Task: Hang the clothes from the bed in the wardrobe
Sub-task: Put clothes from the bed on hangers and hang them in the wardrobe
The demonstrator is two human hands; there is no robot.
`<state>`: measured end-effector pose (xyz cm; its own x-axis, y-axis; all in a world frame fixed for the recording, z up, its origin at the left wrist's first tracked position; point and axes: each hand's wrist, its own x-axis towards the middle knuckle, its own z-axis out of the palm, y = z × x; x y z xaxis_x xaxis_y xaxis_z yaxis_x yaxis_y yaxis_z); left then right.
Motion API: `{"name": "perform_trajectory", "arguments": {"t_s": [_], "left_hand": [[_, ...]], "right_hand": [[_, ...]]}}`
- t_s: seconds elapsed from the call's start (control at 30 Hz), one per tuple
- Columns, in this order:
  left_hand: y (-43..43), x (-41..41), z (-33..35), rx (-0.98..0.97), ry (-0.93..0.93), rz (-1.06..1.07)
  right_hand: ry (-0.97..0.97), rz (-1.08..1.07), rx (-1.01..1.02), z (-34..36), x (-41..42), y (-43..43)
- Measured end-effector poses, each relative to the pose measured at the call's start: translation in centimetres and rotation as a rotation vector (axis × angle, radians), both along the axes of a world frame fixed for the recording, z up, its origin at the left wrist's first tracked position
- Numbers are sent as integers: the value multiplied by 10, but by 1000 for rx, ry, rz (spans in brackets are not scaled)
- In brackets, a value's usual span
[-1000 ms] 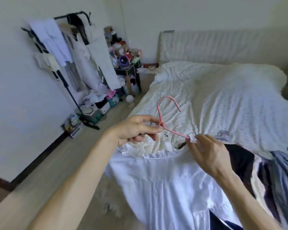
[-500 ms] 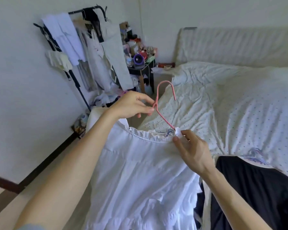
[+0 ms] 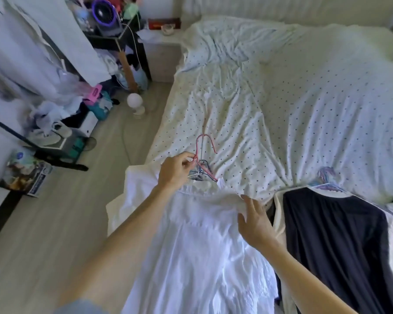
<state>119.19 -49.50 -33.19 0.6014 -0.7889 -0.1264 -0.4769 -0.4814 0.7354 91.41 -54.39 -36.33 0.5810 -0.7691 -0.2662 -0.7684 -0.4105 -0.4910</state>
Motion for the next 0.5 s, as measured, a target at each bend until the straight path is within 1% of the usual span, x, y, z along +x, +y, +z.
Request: {"name": "perform_trajectory", "arguments": {"t_s": [0.03, 0.1, 0.13, 0.17, 0.27, 0.33, 0.43, 0.5], "left_hand": [[-9, 7, -17, 47, -84, -45], [-20, 11, -50, 318, -223, -183], [-20, 8, -66, 424, -224, -216], [-16, 2, -82, 476, -214, -218], [16, -28, -129, 474, -219, -169], [42, -44, -159, 536, -231, -154], [70, -52, -196, 671, -248, -204], [76, -51, -212, 655, -304, -236]], "right_hand": [[29, 18, -35, -14, 4, 0], [112, 44, -51, -40, 9, 5], [173, 55, -18, -52, 11, 9], [244, 77, 37, -62, 13, 14], [394, 112, 181, -96, 17, 28], [465, 113, 240, -116, 21, 28], [551, 138, 335, -141, 22, 23], [569, 153, 377, -154, 22, 22]]}}
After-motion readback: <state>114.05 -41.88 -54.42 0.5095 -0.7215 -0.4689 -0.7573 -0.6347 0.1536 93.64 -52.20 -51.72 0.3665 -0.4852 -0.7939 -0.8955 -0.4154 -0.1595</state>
